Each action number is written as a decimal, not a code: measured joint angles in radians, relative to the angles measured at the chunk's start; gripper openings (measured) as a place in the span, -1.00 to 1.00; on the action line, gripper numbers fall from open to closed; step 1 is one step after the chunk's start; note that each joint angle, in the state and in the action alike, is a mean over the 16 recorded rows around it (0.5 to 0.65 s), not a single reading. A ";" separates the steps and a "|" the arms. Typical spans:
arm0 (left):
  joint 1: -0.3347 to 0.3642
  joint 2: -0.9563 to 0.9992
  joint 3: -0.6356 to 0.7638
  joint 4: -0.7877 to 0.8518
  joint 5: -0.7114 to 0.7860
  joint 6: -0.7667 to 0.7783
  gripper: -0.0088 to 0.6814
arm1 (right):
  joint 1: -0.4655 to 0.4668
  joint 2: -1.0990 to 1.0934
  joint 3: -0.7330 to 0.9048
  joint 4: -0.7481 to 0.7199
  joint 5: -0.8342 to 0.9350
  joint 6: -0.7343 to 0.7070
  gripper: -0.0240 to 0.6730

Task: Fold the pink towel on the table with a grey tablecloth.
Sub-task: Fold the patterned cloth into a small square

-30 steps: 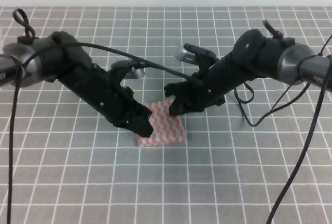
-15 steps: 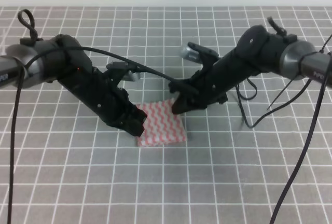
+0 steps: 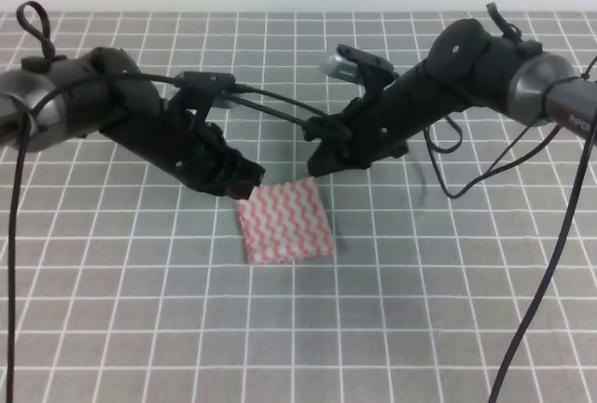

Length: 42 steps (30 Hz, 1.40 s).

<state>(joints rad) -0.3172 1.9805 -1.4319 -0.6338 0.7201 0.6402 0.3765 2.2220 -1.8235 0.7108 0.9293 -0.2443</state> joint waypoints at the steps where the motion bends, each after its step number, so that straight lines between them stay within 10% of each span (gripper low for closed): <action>1: -0.003 0.003 -0.006 -0.003 -0.008 0.001 -0.98 | -0.006 -0.002 0.000 -0.012 0.004 0.004 -0.98; 42: -0.096 0.200 -0.159 -0.049 -0.122 0.005 -0.98 | -0.072 -0.086 0.000 -0.160 0.070 0.035 -0.98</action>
<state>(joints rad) -0.4135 2.1809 -1.5908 -0.6826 0.5980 0.6453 0.3042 2.1356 -1.8237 0.5507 0.9994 -0.2097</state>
